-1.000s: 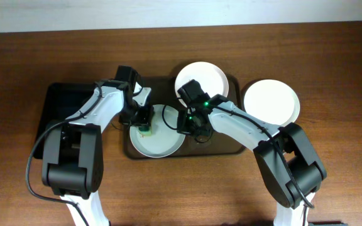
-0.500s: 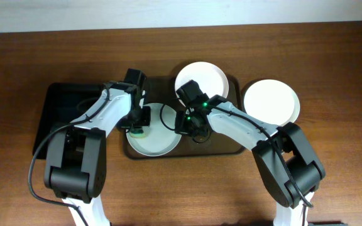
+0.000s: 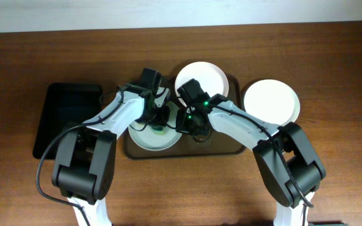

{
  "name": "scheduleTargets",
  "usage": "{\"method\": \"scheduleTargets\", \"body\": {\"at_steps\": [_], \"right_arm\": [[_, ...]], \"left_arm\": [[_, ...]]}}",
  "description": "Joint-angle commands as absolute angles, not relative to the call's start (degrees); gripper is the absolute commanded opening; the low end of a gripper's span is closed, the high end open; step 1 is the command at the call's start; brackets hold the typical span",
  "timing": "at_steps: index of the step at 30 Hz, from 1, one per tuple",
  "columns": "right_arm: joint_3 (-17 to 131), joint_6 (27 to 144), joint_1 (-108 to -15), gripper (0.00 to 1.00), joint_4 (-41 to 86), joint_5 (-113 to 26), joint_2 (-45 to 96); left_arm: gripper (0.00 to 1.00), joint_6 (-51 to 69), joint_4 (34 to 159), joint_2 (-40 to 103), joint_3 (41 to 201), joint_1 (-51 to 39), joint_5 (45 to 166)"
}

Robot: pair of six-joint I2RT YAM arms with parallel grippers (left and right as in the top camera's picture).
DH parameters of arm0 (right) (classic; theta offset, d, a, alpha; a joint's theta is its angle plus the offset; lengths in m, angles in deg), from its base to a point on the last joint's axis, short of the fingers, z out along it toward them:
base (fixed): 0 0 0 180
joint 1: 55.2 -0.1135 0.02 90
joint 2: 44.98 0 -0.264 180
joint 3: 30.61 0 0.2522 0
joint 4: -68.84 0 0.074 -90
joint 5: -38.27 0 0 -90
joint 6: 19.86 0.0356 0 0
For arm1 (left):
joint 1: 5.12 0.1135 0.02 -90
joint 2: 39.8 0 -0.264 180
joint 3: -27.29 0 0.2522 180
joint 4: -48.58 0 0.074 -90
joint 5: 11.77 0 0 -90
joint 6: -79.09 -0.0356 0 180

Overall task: Clean dirty plates on tray and stack at the side
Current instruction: 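Scrub the cream plate with the sponge in the left gripper, then lift the cream plate with the right gripper and stack it on the green plate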

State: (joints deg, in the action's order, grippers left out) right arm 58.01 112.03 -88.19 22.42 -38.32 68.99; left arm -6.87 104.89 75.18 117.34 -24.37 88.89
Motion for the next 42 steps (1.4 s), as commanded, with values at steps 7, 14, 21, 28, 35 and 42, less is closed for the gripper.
{"method": "scheduleTargets", "body": {"at_steps": [7, 14, 21, 28, 35, 42], "right_arm": [[58.9, 111.3, -88.2, 0.04, 22.6, -38.4, 69.3], [58.9, 111.3, -88.2, 0.04, 22.6, -38.4, 69.3], [58.9, 111.1, -88.2, 0.04, 22.5, -38.1, 69.3], [60.9, 105.8, -88.2, 0.04, 18.6, -35.4, 68.0], [63.2, 101.8, -88.2, 0.04, 2.3, -59.8, 52.4], [63.1, 102.1, -88.2, 0.41, 8.7, -44.4, 60.6]], "left_arm": [[0.0, 5.0, 106.6, 77.3, 116.2, -20.5, 67.1], [0.01, 6.4, 102.4, 77.3, 116.3, -21.4, 61.5], [0.0, 6.4, 117.5, 77.3, 129.0, -22.2, 62.7], [0.0, 1.2, 126.8, 77.3, 141.5, -22.2, 72.0], [0.0, 1.2, 124.6, 77.4, 141.5, -18.5, 72.0], [0.01, 1.2, 123.9, 77.4, 141.4, -18.4, 72.1]]}}
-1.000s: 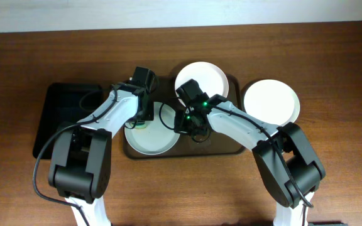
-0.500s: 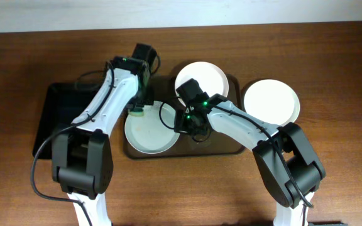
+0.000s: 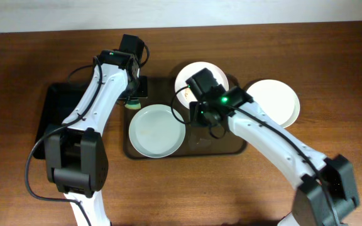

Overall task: Clean dirty plates on tray and stack at the side
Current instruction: 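Lift the cream plate with the right gripper and stack it on the green plate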

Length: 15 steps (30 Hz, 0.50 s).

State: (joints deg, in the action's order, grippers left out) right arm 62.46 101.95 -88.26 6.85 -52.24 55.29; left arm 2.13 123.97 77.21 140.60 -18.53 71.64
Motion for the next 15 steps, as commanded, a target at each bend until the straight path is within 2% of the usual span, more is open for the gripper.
{"method": "scheduleTargets", "body": {"at_steps": [1, 3, 10, 13, 15], "right_arm": [[63.1, 102.1, -88.2, 0.45, 10.4, -40.2, 63.5], [63.1, 103.6, -88.2, 0.46, 12.9, -35.4, 68.1], [63.1, 111.0, -89.0, 0.45, 17.2, -34.6, 73.5], [63.1, 114.2, -88.8, 0.39, 17.5, -34.4, 74.9], [63.1, 114.7, -88.9, 0.24, 17.7, -34.4, 74.9]], "left_arm": [[0.01, 1.2, 123.9, 77.4, 141.4, -18.4, 72.1], [0.01, 1.2, 123.9, 77.4, 141.4, -18.4, 72.1], [0.0, 1.2, 122.9, 77.4, 141.4, -18.4, 74.4], [0.01, 1.2, 122.7, 77.4, 141.4, -18.4, 74.4], [0.01, 1.2, 122.6, 77.4, 141.4, -18.4, 74.4]]}}
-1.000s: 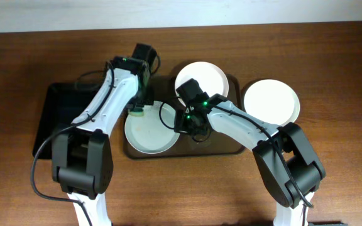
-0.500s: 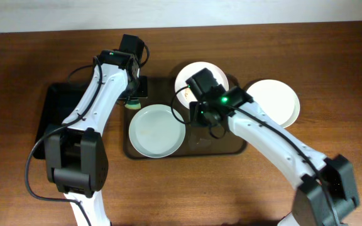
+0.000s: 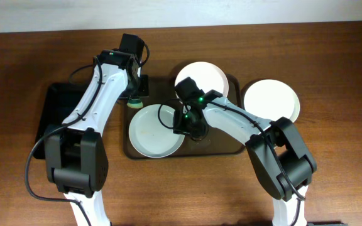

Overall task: Clean dirty plates on tray and stack at the side
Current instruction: 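Lift the cream plate with the right gripper and stack it on the green plate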

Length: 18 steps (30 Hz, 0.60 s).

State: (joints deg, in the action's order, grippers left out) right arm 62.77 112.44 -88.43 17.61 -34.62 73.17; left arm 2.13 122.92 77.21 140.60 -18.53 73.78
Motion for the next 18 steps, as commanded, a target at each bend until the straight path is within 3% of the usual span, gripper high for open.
{"method": "scheduleTargets", "body": {"at_steps": [1, 2, 7, 13, 18], "right_arm": [[63.1, 114.8, -88.9, 0.1, 17.6, -34.4, 75.0], [63.1, 114.8, -88.9, 0.04, 17.6, -34.4, 75.0], [63.1, 109.3, -88.9, 0.04, 16.5, -35.5, 69.3], [63.1, 107.6, -89.0, 0.04, 0.0, -70.1, 52.1], [63.1, 107.7, -93.3, 0.04, -2.4, -87.1, 50.6]], "left_arm": [[0.01, 1.2, 122.6, 77.4, 141.4, -18.4, 74.4], [0.01, 1.2, 122.6, 77.4, 141.4, -18.4, 74.4], [0.0, 1.2, 122.6, 77.4, 141.4, -18.4, 74.4], [0.01, 1.2, 121.8, 77.4, 141.4, -18.4, 74.4], [0.0, 1.2, 121.3, 77.4, 141.4, -18.4, 74.4]]}}
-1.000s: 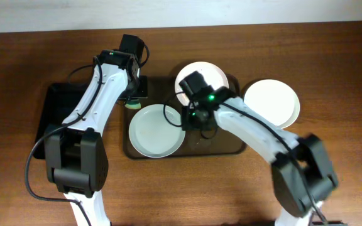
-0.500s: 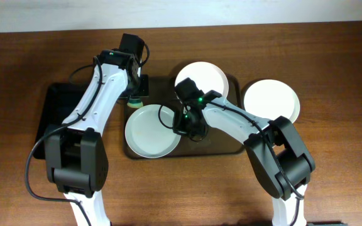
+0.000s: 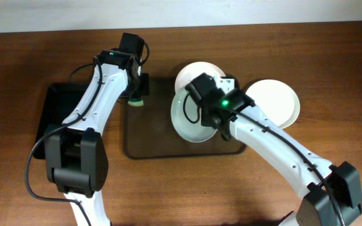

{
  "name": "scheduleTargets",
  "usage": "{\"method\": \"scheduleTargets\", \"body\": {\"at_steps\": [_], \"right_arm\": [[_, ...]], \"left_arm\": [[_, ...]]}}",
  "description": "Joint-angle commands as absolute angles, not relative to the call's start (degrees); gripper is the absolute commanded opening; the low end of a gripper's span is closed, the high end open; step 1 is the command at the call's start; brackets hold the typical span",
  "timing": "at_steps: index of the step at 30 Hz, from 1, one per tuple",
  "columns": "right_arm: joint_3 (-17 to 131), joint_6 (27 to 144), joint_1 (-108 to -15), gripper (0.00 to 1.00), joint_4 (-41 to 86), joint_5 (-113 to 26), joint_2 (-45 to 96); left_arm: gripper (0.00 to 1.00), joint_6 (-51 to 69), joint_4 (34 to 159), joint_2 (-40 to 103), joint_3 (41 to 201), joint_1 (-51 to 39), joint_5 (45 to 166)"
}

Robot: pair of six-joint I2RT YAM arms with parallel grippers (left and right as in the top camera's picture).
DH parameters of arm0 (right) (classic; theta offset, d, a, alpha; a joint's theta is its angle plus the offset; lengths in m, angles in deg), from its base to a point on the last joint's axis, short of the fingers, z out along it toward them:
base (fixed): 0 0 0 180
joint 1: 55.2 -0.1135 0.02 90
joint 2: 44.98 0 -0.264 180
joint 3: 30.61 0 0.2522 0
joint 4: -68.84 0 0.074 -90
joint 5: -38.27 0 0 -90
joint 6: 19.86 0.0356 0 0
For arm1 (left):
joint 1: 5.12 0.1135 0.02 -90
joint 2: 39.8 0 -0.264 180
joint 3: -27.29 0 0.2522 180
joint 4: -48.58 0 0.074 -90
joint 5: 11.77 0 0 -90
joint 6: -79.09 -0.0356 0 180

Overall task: Clean dirty plates on tray and stack at the side
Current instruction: 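Lift the cream plate with the right gripper and stack it on the green plate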

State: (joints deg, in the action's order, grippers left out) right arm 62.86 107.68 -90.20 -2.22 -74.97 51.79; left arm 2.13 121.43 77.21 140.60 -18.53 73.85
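A white plate [image 3: 190, 119] hangs over the right half of the brown tray [image 3: 156, 141]. My right gripper [image 3: 210, 117] is shut on its right rim. It partly covers a second white plate [image 3: 197, 70] at the tray's back. Another white plate [image 3: 274, 100] lies on the table, right of the tray. At the tray's back-left corner my left gripper [image 3: 137, 95] is shut on a green and white sponge [image 3: 136, 102].
A black tray [image 3: 61, 119] lies on the table left of the brown tray, under the left arm. The wooden table's back edge runs close behind both arms.
The plate was lying on the tray's front left with my right gripper at its right rim. Now it is in that gripper over the tray's right half. The left arm has not moved.
Both grippers were over the front-left plate, the left one holding the sponge on it. Then the left gripper was at the tray's back-left corner with the sponge. The right gripper came to the plate's right rim and now holds the plate further right.
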Motion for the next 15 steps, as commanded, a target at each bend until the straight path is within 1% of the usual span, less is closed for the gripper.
{"method": "scheduleTargets", "body": {"at_steps": [1, 5, 8, 13, 14, 15], "right_arm": [[63.1, 107.7, -96.9, 0.04, -2.4, -94.8, 50.6], [63.1, 107.7, -108.8, 0.04, -2.7, -120.0, 50.6], [63.1, 107.7, -114.3, 0.04, -2.6, -130.1, 50.6], [63.1, 107.8, -115.2, 0.04, -2.6, -131.7, 50.6], [63.1, 108.5, -115.2, 0.04, -2.7, -131.4, 50.6], [63.1, 108.8, -115.1, 0.04, -2.6, -128.0, 50.6]], "left_arm": [[0.0, 1.2, 121.3, 77.4, 141.4, -18.4, 74.4], [0.01, 1.2, 121.3, 77.4, 141.4, -18.4, 74.4], [0.01, 1.2, 121.3, 77.4, 141.4, -18.4, 74.4], [0.01, 1.2, 121.3, 77.4, 141.4, -18.4, 74.4], [0.01, 1.2, 121.3, 77.4, 141.4, -18.4, 74.4], [0.0, 1.2, 121.2, 77.4, 141.4, -18.4, 74.4]]}}
